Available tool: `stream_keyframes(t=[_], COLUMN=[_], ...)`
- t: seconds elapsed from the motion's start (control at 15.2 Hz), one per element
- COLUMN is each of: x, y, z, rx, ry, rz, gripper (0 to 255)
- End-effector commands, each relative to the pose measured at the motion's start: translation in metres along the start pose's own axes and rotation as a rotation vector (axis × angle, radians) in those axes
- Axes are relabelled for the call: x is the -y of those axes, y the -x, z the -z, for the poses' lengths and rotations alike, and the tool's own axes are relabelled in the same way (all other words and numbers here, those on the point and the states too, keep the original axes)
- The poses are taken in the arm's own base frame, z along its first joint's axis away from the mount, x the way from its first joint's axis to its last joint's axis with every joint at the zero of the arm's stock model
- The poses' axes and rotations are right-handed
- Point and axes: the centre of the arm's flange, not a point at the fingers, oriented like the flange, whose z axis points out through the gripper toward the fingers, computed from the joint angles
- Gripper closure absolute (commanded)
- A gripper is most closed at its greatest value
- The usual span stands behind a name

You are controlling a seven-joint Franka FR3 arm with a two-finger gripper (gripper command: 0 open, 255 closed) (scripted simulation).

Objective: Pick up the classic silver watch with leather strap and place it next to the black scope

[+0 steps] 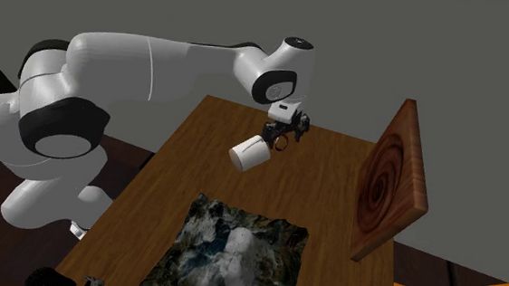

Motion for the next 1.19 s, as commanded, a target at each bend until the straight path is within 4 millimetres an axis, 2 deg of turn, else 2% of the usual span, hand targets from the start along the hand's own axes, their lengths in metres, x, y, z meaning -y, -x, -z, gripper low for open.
stream_keyframes(t=[0.0, 0.2, 0.53, 0.59, 1.12], x=[-0.006, -0.01, -0.005, -0.004, -0.004], y=[-0.002, 0.004, 0.01, -0.002, -0.004], z=[-0.014, -0.016, -0.017, -0.013, 0.029], rx=[0.0, 0.0, -0.001, 0.0, 0.0], ry=[0.05, 0.05, 0.05, 0.05, 0.05], rz=[0.0, -0.001, 0.0, 0.0, 0.0], gripper=[255, 255, 255, 255, 255])
